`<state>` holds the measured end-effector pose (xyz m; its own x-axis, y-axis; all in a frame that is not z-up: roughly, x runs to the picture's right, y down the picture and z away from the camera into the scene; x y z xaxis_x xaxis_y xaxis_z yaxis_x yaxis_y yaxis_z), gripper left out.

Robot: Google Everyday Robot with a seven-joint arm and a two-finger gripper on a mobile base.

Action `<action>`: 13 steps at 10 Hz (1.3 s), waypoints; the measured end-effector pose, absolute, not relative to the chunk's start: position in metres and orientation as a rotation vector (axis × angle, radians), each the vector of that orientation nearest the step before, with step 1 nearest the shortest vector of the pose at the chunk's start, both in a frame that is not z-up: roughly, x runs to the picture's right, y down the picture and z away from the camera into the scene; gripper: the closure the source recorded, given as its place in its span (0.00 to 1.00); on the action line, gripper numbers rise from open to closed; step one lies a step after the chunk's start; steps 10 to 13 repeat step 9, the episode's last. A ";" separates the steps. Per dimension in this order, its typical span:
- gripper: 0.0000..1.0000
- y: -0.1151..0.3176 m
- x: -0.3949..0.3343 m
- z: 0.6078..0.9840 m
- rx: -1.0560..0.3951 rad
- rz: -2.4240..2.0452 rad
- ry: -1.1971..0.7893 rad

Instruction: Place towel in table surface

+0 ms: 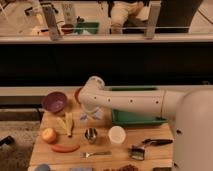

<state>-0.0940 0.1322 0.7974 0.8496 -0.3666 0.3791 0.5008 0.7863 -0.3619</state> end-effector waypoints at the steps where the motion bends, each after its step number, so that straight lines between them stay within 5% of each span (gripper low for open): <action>1: 0.42 0.133 -0.093 0.801 -0.475 -0.474 -0.294; 4: 0.20 0.135 -0.098 0.808 -0.485 -0.479 -0.293; 13: 0.20 0.135 -0.103 0.811 -0.471 -0.488 -0.295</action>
